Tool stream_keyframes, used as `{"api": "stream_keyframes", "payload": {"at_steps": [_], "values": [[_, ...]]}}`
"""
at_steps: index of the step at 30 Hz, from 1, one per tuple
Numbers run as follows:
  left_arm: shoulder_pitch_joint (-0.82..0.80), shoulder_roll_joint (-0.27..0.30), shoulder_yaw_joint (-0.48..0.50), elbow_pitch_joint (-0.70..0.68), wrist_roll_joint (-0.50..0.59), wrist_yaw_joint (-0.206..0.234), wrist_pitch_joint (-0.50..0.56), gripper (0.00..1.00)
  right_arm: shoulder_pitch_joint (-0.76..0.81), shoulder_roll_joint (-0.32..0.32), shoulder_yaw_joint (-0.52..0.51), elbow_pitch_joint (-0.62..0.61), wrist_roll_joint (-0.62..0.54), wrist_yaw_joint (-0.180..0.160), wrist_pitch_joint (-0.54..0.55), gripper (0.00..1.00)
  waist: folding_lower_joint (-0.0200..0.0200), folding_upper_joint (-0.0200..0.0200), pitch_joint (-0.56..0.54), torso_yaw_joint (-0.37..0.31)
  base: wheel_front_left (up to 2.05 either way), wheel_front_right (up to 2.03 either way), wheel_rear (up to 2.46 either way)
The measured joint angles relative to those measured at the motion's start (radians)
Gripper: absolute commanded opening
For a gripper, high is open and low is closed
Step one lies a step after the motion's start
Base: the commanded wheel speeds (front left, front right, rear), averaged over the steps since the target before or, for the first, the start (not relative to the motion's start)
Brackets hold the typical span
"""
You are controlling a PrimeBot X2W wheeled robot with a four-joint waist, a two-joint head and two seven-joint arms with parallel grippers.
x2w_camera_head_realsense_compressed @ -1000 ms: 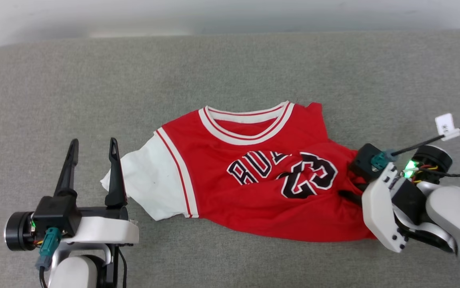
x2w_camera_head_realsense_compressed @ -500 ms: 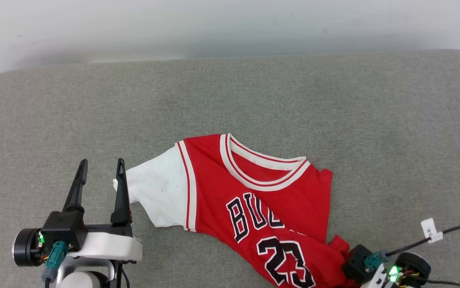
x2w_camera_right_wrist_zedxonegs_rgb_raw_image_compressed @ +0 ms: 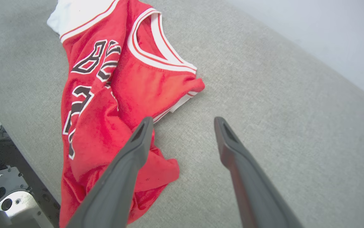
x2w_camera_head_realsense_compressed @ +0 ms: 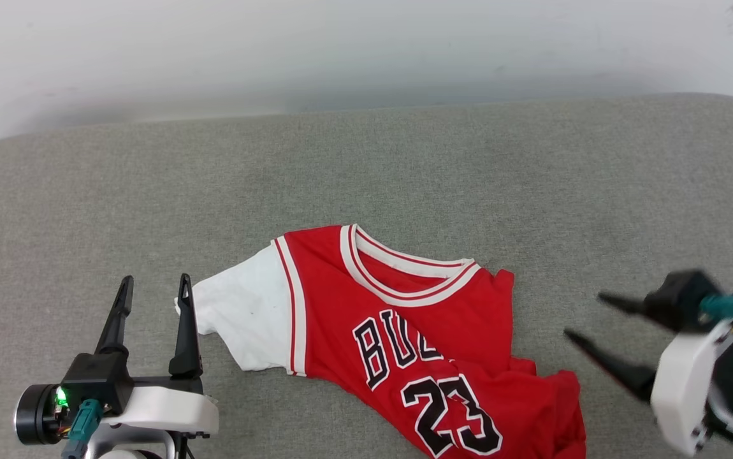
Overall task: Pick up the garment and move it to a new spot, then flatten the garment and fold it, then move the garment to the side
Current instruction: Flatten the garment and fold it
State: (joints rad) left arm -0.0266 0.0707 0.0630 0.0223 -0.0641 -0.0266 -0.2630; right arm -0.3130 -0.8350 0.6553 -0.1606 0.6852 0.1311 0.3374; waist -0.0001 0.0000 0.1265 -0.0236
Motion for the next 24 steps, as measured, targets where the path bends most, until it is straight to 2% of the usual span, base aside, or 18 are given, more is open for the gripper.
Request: {"api": "stream_keyframes", "payload": {"at_steps": [4, 8, 12, 17, 20, 24], "values": [[-0.005, -0.006, 0.001, -0.001, 0.005, -0.007, 0.0, 1.0, -0.071, -0.014, -0.106, -0.09, -0.018, 0.0, 0.095, 1.0, 0.0, 0.0, 0.017, 0.004, 0.0, 0.0, 0.0], [-0.028, -0.009, -0.006, -0.001, 0.008, -0.013, 0.0, 1.0, -0.198, -0.023, -0.09, -0.106, -0.019, 0.0, 0.233, 1.0, 0.0, 0.0, 0.047, 0.014, 0.0, 0.0, 0.0], [-0.059, -0.012, -0.013, 0.001, 0.01, -0.018, 0.0, 1.0, -0.354, -0.005, 0.015, -0.047, 0.006, 0.0, 0.397, 1.0, 0.0001, 0.0, 0.088, 0.029, 0.0, 0.0, 0.0], [-0.098, -0.015, -0.019, 0.0, 0.01, -0.024, 0.0, 1.0, -0.543, 0.08, 0.174, 0.08, 0.043, 0.0, 0.551, 1.0, 0.0002, 0.0, 0.146, 0.052, 0.0, 0.0, 0.0], [-0.12, -0.016, -0.024, -0.003, 0.009, -0.024, 0.0, 1.0, -0.616, 0.115, 0.268, 0.18, 0.047, 0.0, 0.596, 1.0, 0.0002, 0.0, 0.181, 0.067, 0.0, 0.0, 0.0], [-0.149, -0.018, -0.03, -0.007, 0.0, -0.022, 0.0, 1.0, -0.664, 0.158, 0.368, 0.306, 0.051, 0.0, 0.574, 1.0, 0.0002, 0.0, 0.229, 0.086, 0.0, 0.0, 0.0]]}}
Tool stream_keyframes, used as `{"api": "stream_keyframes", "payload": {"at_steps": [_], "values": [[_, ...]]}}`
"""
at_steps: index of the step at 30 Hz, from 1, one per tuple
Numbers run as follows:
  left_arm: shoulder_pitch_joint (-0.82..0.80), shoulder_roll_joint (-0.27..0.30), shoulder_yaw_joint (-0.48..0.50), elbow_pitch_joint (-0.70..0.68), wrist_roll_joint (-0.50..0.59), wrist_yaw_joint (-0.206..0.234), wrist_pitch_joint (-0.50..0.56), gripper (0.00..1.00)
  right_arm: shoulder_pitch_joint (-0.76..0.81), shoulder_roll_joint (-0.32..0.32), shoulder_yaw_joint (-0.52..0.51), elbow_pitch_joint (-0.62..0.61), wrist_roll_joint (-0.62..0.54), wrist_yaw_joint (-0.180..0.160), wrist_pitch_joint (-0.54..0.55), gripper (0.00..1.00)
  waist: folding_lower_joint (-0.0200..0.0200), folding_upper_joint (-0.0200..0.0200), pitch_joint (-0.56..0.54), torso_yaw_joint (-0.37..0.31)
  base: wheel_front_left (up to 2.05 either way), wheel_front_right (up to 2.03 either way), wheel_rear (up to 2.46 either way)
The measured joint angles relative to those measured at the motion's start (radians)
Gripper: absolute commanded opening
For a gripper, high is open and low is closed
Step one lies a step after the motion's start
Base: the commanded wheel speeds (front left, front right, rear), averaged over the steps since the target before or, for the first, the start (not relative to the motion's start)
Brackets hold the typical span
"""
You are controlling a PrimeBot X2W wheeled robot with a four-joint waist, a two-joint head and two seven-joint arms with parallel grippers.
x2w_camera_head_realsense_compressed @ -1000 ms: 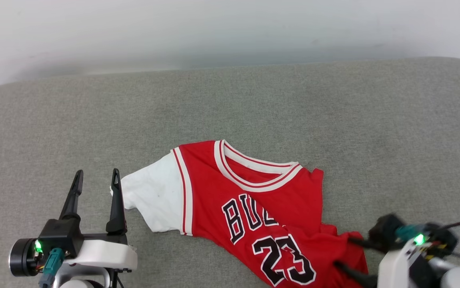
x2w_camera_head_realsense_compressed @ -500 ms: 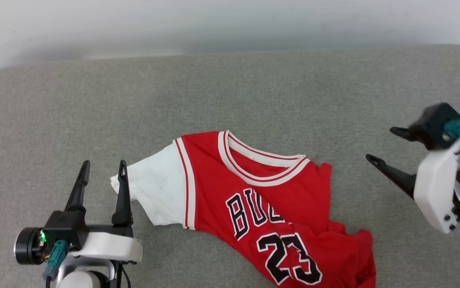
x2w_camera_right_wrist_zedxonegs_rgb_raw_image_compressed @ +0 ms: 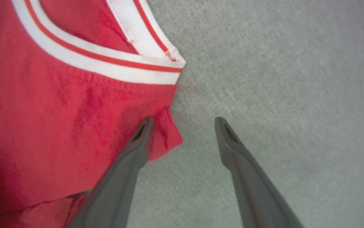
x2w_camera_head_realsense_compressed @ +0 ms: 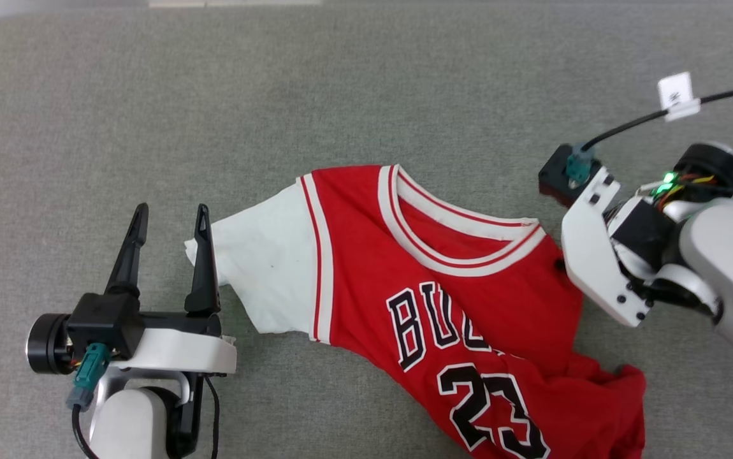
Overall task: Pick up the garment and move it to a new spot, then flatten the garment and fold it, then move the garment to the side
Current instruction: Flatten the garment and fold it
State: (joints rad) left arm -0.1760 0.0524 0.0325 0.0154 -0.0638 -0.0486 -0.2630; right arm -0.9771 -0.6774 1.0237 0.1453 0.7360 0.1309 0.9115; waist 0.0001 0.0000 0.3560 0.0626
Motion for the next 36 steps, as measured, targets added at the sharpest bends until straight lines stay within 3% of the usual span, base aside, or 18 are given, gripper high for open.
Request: {"api": "stream_keyframes", "payload": {"at_steps": [7, 8, 13, 18, 23, 27, 30, 36], "values": [[-0.019, -0.001, -0.002, 0.002, -0.01, 0.005, 0.0, 1.0, -0.007, 0.02, 0.116, 0.116, 0.049, -0.002, -0.102, 1.0, -0.0001, 0.0, 0.052, 0.025, 0.0, 0.0, 0.0], [-0.019, -0.001, 0.004, 0.009, -0.01, 0.007, 0.0, 1.0, -0.026, 0.016, 0.166, 0.132, 0.066, -0.002, -0.179, 0.0, -0.0001, 0.0, 0.046, 0.016, 0.0, 0.0, 0.0], [-0.019, -0.002, 0.006, 0.016, -0.01, 0.008, 0.0, 1.0, -0.055, 0.013, 0.196, 0.123, 0.092, 0.001, -0.284, 0.0, -0.0001, 0.0, 0.018, 0.002, 0.0, 0.0, 0.0], [-0.004, -0.002, 0.01, 0.017, -0.011, 0.013, 0.0, 1.0, -0.116, -0.063, 0.155, 0.059, 0.106, 0.0, -0.374, 0.0, -0.0001, 0.0, -0.02, -0.007, 0.0, 0.0, 0.0], [0.023, -0.002, 0.016, 0.013, -0.019, 0.018, 0.0, 1.0, -0.13, -0.143, 0.093, -0.033, 0.127, 0.0, -0.399, 0.0, -0.0001, 0.0, -0.049, -0.017, 0.0, 0.0, 0.0], [0.026, -0.002, 0.01, 0.007, -0.03, 0.023, 0.0, 1.0, -0.167, -0.167, 0.041, -0.065, 0.11, 0.0, -0.37, 0.0, -0.0001, 0.0, -0.044, -0.015, 0.0, 0.0, 0.0], [0.014, -0.002, -0.012, 0.003, -0.039, 0.024, 0.0, 1.0, -0.214, -0.146, 0.001, -0.048, 0.088, 0.0, -0.334, 0.0, -0.0001, 0.0, -0.025, -0.002, 0.0, 0.0, 0.0], [-0.026, -0.002, -0.049, -0.009, -0.066, 0.04, 0.0, 1.0, -0.326, -0.009, -0.009, 0.105, -0.014, 0.0, -0.277, 0.0, -0.0001, 0.0, 0.035, 0.036, 0.0, 0.0, 0.0]]}}
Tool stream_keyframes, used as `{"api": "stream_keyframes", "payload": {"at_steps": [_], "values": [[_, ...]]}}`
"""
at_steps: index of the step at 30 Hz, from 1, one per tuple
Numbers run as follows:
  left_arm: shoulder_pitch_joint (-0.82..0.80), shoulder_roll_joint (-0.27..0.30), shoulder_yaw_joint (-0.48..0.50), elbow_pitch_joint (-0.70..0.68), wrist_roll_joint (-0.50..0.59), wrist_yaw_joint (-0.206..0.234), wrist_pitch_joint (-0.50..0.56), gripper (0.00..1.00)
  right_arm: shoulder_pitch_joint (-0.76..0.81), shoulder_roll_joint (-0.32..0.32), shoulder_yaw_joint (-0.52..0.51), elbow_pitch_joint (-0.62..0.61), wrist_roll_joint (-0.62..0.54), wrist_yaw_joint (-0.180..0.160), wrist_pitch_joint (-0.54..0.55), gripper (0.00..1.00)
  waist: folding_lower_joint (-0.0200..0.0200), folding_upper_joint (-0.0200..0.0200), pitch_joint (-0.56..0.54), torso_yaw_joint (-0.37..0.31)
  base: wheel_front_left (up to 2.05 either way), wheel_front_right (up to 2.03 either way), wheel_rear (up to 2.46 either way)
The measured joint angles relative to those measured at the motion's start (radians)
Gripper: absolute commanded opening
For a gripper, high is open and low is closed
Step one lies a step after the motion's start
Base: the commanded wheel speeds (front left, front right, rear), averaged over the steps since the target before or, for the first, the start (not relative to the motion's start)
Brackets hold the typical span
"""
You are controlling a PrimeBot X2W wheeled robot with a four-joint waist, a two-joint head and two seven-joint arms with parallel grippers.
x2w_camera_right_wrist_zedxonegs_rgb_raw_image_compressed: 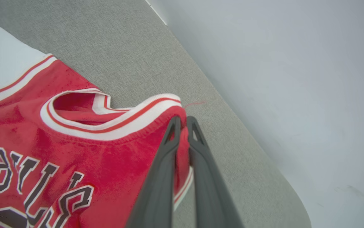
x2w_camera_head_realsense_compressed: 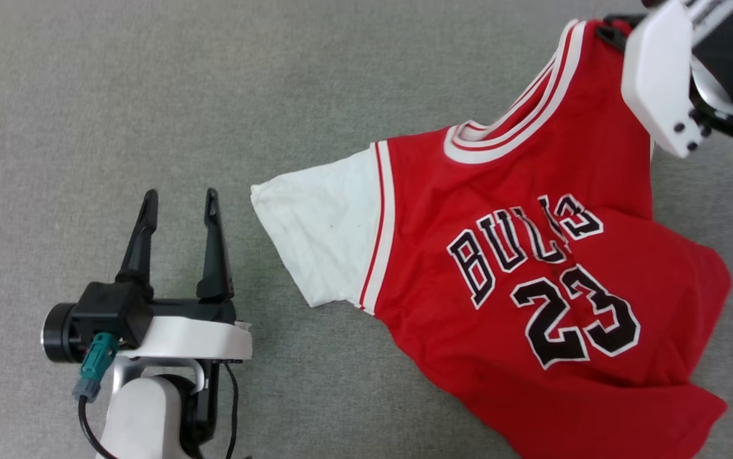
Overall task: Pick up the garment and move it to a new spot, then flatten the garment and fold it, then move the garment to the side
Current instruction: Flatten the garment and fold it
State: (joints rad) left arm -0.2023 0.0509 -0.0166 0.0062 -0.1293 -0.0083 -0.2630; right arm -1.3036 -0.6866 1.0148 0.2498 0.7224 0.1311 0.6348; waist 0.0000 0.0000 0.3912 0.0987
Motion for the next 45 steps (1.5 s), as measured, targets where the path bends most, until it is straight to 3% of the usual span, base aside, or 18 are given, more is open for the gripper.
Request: {"api": "stream_keyframes", "payload": {"at_steps": [4, 9, 16, 18, 26, 32, 36, 40, 45], "values": [[-0.031, 0.0, -0.029, -0.009, -0.018, 0.018, 0.0, 1.0, -0.048, 0.098, 0.047, 0.145, -0.061, 0.0, -0.013, 0.0, 0.0, 0.0, 0.049, 0.033, 0.0, 0.0, 0.0], [-0.051, 0.0, -0.056, -0.019, -0.035, 0.036, 0.0, 1.0, -0.035, 0.214, 0.115, 0.296, -0.043, 0.0, -0.075, 0.0, 0.0001, 0.0, 0.107, 0.075, 0.0, 0.0, 0.0], [-0.051, 0.0, -0.051, -0.02, -0.03, 0.047, 0.0, 1.0, 0.003, 0.267, 0.195, 0.405, 0.029, -0.002, -0.136, 0.0, 0.0, 0.0, 0.129, 0.092, 0.0, 0.0, 0.0], [-0.048, 0.0, -0.043, -0.018, -0.019, 0.042, 0.0, 1.0, 0.002, 0.276, 0.202, 0.417, 0.048, -0.002, -0.182, 1.0, 0.0, 0.0, 0.119, 0.081, 0.0, 0.0, 0.0], [-0.027, 0.0, -0.009, -0.014, 0.022, 0.016, 0.0, 1.0, -0.015, 0.227, 0.189, 0.362, 0.04, 0.0, -0.492, 1.0, 0.0, 0.0, 0.034, 0.034, 0.0, 0.0, 0.0], [-0.047, 0.02, 0.033, -0.009, 0.061, -0.021, 0.0, 1.0, 0.043, 0.139, 0.042, 0.313, 0.007, 0.0, -0.722, 1.0, 0.0, 0.0, -0.039, -0.007, 0.0, 0.0, 0.0], [-0.107, 0.067, 0.034, 0.037, 0.09, -0.052, 0.0, 1.0, 0.142, 0.079, -0.09, 0.279, -0.057, 0.0, -0.825, 1.0, 0.0, 0.0, -0.078, -0.033, 0.0, 0.0, 0.0], [-0.182, 0.134, 0.013, 0.15, 0.109, -0.081, 0.012, 1.0, 0.291, 0.064, -0.272, 0.211, -0.139, 0.0, -0.868, 1.0, -0.0001, 0.0, -0.106, -0.061, 0.0, 0.0, 0.0], [-0.323, 0.219, -0.068, 0.235, 0.09, -0.115, 0.183, 1.0, 0.507, 0.097, -0.512, 0.074, -0.269, 0.0, -0.876, 1.0, 0.0, 0.0, -0.125, -0.093, 0.0, 0.0, 0.0]]}}
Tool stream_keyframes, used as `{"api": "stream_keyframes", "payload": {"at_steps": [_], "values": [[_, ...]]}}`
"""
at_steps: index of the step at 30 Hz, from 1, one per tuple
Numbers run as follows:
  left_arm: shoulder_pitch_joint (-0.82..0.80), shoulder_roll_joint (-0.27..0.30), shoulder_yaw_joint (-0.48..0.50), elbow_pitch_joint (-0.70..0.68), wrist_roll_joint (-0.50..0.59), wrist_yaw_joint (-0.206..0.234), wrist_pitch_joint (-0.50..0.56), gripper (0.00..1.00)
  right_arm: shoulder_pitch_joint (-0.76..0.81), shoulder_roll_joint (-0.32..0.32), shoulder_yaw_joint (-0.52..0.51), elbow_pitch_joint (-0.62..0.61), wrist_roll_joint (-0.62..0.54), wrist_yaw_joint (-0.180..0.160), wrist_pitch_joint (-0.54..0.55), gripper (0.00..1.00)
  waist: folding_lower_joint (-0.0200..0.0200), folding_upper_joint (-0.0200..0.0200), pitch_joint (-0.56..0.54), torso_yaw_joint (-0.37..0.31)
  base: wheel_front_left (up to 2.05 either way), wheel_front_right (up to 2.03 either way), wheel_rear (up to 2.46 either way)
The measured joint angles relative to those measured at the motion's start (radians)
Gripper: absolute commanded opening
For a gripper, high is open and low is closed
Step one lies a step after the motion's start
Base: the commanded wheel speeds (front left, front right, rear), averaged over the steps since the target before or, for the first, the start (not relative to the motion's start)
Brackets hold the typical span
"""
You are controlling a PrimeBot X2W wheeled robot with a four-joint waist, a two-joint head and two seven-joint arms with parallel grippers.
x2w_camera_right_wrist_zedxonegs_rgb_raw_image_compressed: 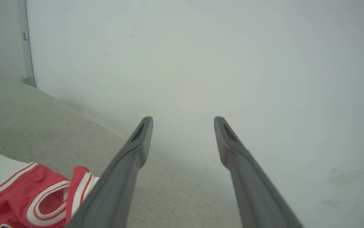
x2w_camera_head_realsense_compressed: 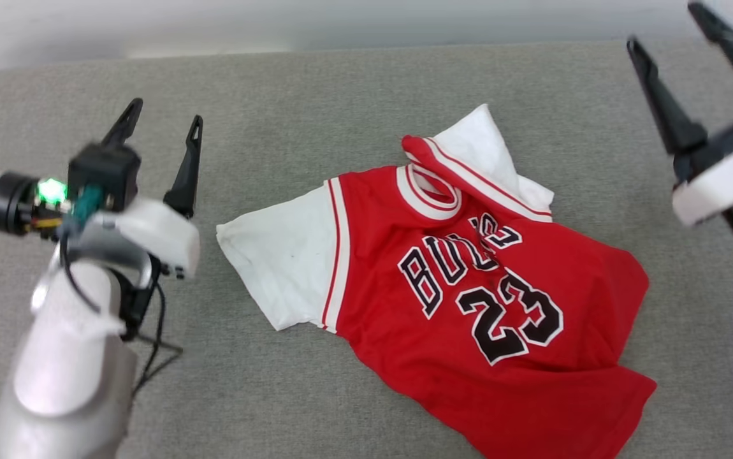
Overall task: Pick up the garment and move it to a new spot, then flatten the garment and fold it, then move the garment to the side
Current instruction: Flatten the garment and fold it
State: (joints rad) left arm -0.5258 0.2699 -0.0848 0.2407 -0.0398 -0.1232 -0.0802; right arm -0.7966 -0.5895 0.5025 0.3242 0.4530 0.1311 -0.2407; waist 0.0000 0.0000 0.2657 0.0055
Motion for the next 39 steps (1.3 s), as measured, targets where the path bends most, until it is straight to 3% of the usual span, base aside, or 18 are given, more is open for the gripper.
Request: {"api": "stream_keyframes", "payload": {"at_steps": [3, 8, 16, 25, 32, 36, 37, 38, 39], "values": [[-0.074, 0.071, -0.099, 0.035, -0.068, -0.005, 0.143, 1.0, 0.128, 0.048, -0.129, -0.109, -0.07, 0.0, 0.033, 1.0, 0.0, 0.0, -0.004, -0.014, 0.0, 0.0, 0.0], [-0.192, 0.204, -0.317, 0.024, -0.3, -0.006, 0.401, 1.0, 0.313, 0.159, -0.317, -0.311, -0.171, 0.0, 0.078, 1.0, 0.0, 0.0, -0.003, -0.029, 0.0, 0.0, 0.0], [-0.316, 0.37, -0.569, 0.022, -0.599, -0.006, 0.74, 1.0, 0.52, 0.311, -0.449, -0.504, -0.255, 0.0, 0.116, 1.0, 0.0, 0.0, 0.015, -0.055, 0.0, 0.0, 0.0], [-0.423, 0.433, -0.752, 0.103, -0.749, -0.006, 0.947, 1.0, 0.562, 0.356, -0.456, -0.55, -0.278, 0.0, 0.124, 1.0, 0.0, 0.0, 0.066, -0.103, 0.0, 0.0, 0.0], [-0.452, 0.444, -0.874, 0.19, -0.802, -0.006, 1.031, 1.0, 0.543, 0.366, -0.425, -0.523, -0.278, 0.0, 0.109, 1.0, 0.0, 0.0, 0.109, -0.146, 0.0, 0.0, 0.0], [-0.47, 0.453, -0.924, 0.193, -0.835, -0.005, 1.024, 1.0, 0.533, 0.367, -0.424, -0.509, -0.278, 0.0, 0.103, 1.0, 0.0, 0.0, 0.119, -0.152, 0.0, 0.0, 0.0], [-0.474, 0.454, -0.933, 0.194, -0.844, -0.005, 1.01, 0.31, 0.533, 0.367, -0.427, -0.506, -0.278, 0.0, 0.103, 1.0, -0.0001, 0.0, 0.118, -0.149, 0.0, 0.0, 0.0], [-0.474, 0.455, -0.941, 0.195, -0.853, -0.005, 0.994, 0.0, 0.533, 0.366, -0.43, -0.504, -0.278, 0.0, 0.103, 1.0, -0.0001, 0.0, 0.116, -0.145, 0.0, 0.0, 0.0], [-0.474, 0.456, -0.948, 0.196, -0.862, -0.005, 0.979, 0.0, 0.533, 0.365, -0.434, -0.502, -0.278, 0.0, 0.105, 1.0, -0.0001, 0.0, 0.113, -0.141, 0.0, 0.0, 0.0]]}}
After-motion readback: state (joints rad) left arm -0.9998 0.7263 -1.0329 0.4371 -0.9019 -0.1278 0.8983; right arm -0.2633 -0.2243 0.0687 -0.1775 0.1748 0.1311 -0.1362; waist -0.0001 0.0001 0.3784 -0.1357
